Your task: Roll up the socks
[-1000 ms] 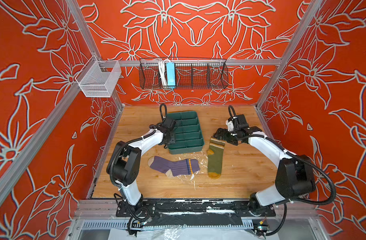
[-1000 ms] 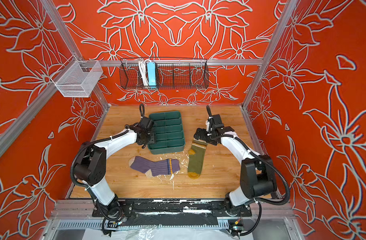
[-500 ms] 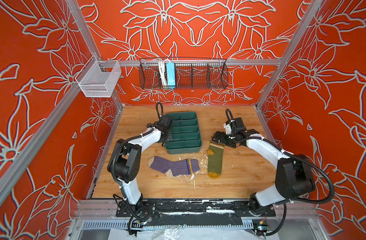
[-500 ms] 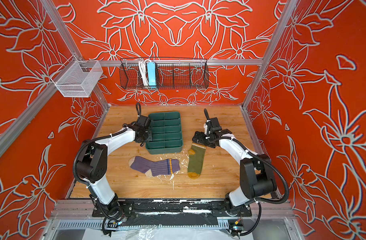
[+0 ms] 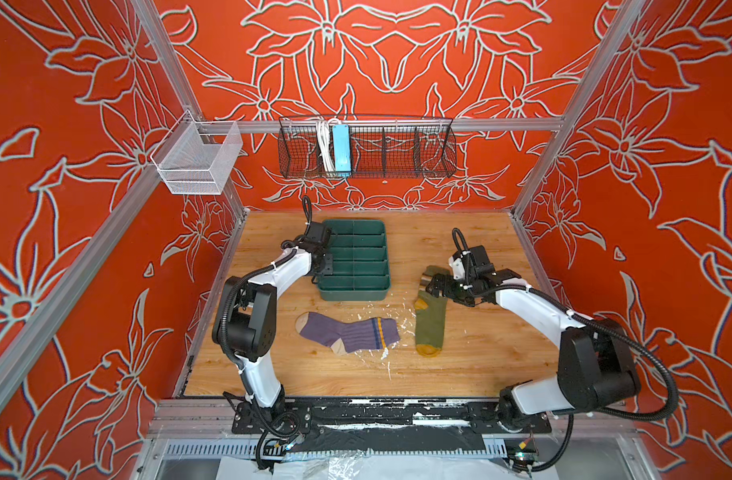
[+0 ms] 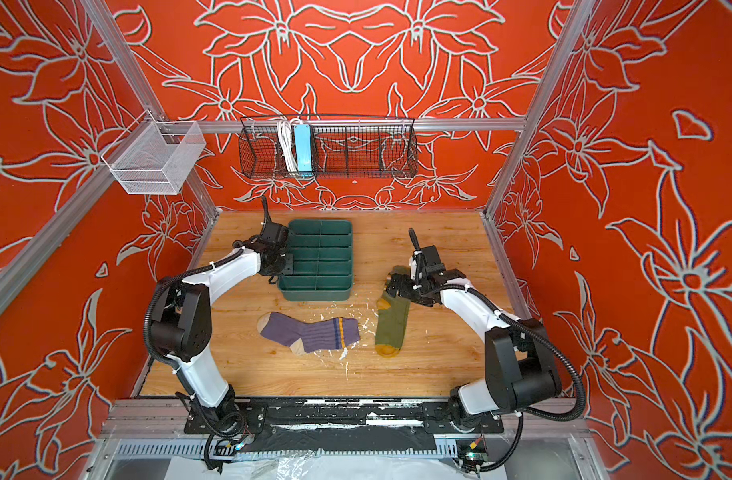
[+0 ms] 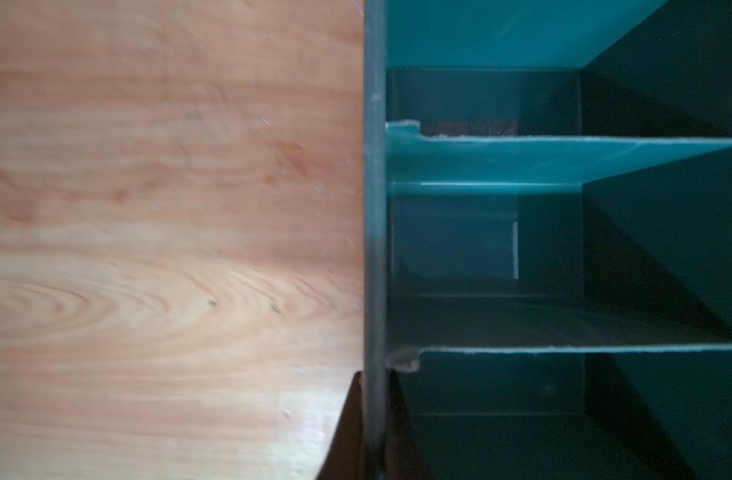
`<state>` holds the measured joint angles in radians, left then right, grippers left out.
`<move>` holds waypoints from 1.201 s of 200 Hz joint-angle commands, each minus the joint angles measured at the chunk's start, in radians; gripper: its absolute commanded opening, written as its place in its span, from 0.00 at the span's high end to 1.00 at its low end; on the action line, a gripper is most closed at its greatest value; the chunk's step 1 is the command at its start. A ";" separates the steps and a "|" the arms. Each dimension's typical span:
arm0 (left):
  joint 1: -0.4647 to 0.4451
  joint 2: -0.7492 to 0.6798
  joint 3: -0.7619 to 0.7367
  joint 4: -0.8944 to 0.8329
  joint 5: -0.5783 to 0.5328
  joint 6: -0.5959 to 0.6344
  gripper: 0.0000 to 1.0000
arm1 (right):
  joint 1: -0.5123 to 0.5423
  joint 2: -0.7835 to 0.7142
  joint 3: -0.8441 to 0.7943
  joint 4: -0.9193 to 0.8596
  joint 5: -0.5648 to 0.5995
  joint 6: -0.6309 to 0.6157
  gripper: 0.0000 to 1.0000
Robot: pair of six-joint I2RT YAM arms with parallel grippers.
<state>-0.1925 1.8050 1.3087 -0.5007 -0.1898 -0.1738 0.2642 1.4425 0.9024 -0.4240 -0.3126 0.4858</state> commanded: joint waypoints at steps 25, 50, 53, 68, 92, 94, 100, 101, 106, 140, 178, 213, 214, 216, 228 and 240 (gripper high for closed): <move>0.026 0.058 0.005 0.018 -0.057 0.149 0.89 | 0.009 0.017 -0.044 0.044 -0.015 0.038 0.02; 0.041 0.081 0.002 0.041 -0.036 0.229 0.87 | 0.012 0.030 -0.053 0.056 -0.008 0.039 0.02; 0.044 0.084 0.005 0.039 -0.034 0.235 0.87 | 0.013 0.031 -0.055 0.057 -0.008 0.039 0.02; 0.058 0.090 0.021 0.018 -0.018 0.254 0.86 | 0.014 0.044 -0.058 0.060 -0.006 0.034 0.02; 0.080 0.082 -0.002 0.045 -0.017 0.277 0.76 | 0.016 0.066 -0.068 0.066 -0.003 0.028 0.02; 0.082 0.082 -0.004 0.047 -0.014 0.279 0.76 | 0.016 0.067 -0.070 0.068 -0.002 0.029 0.02; 0.087 0.080 -0.005 0.048 -0.009 0.285 0.75 | 0.016 0.072 -0.074 0.073 -0.001 0.031 0.02; 0.088 0.080 -0.005 0.048 -0.008 0.286 0.74 | 0.015 0.074 -0.073 0.074 -0.001 0.031 0.02; 0.091 0.079 -0.005 0.048 -0.008 0.289 0.71 | 0.015 0.078 -0.075 0.076 -0.001 0.030 0.02; 0.094 0.037 0.005 0.040 -0.002 0.294 0.42 | 0.030 0.121 -0.071 0.097 -0.005 0.032 0.02; 0.093 -0.091 0.041 -0.001 0.007 0.252 0.12 | 0.074 0.181 -0.046 0.159 -0.023 0.068 0.02; 0.088 -0.349 -0.024 0.066 0.304 0.258 0.07 | 0.099 0.198 0.019 0.121 -0.012 0.071 0.02; 0.086 -0.358 -0.026 0.069 0.318 0.262 0.08 | 0.099 0.196 0.019 0.119 -0.011 0.070 0.02; 0.083 -0.374 -0.034 0.076 0.347 0.269 0.08 | 0.099 0.191 0.021 0.116 -0.008 0.069 0.02; 0.055 -0.468 -0.085 0.126 0.510 0.337 0.08 | 0.095 0.153 0.034 0.081 0.018 0.057 0.02; -0.050 -0.544 -0.132 0.161 0.559 0.461 0.08 | 0.078 0.107 0.044 0.042 0.028 0.052 0.02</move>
<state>-0.1181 1.3960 1.2587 -0.4114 0.0898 0.1162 0.3614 1.6241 0.9081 -0.2977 -0.3180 0.5327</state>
